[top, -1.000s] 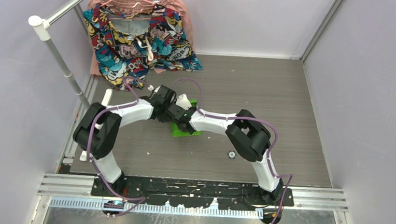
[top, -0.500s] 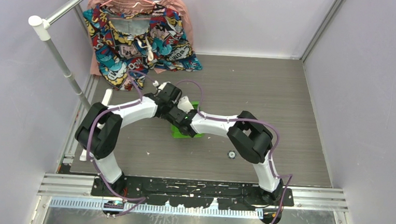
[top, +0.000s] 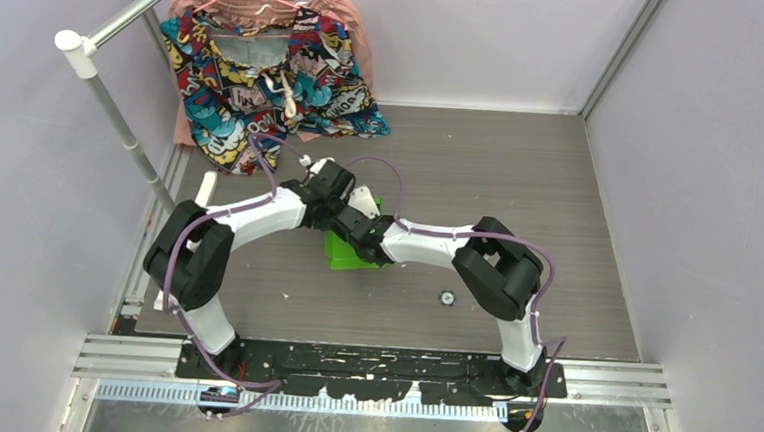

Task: Fold the paper box
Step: Fold the paper box at the center of the board.

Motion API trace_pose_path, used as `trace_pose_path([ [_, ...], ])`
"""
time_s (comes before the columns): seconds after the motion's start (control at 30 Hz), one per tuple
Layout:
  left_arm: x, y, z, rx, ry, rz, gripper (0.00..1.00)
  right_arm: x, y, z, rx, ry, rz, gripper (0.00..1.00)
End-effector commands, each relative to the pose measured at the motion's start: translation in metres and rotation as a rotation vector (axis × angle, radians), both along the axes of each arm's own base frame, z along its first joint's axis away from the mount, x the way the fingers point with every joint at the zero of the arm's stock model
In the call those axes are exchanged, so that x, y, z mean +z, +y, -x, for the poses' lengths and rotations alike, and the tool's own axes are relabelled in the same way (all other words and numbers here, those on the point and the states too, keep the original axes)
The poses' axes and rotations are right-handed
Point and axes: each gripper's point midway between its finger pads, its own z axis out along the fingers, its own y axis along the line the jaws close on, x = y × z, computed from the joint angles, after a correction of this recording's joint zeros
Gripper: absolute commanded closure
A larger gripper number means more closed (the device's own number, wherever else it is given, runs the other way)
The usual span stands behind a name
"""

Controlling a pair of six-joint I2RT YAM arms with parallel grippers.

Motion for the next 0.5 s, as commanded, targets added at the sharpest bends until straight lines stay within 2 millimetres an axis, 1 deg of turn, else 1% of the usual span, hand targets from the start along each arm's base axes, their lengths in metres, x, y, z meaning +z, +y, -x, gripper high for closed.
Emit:
trace_pose_path([
  [0.0,0.014,-0.033,0.004,-0.095,-0.038,0.053,0.89,-0.021,0.085,0.053,0.240,0.216,-0.306,0.69],
  [0.17,0.014,-0.033,0.004,-0.096,-0.037,0.050,0.89,-0.015,0.089,0.054,0.252,0.217,-0.336,0.68],
  [0.2,0.014,-0.033,0.004,-0.095,-0.038,0.048,0.89,-0.014,0.089,0.054,0.251,0.217,-0.337,0.67],
  [0.3,0.014,-0.032,0.004,-0.094,-0.040,0.045,0.89,-0.012,0.088,0.055,0.254,0.215,-0.343,0.56],
  [0.43,0.015,-0.033,0.005,-0.097,-0.040,0.044,0.89,-0.011,0.089,0.057,0.260,0.217,-0.354,0.57],
  [0.47,0.015,-0.033,0.005,-0.098,-0.041,0.042,0.89,-0.011,0.089,0.058,0.262,0.216,-0.357,0.59],
])
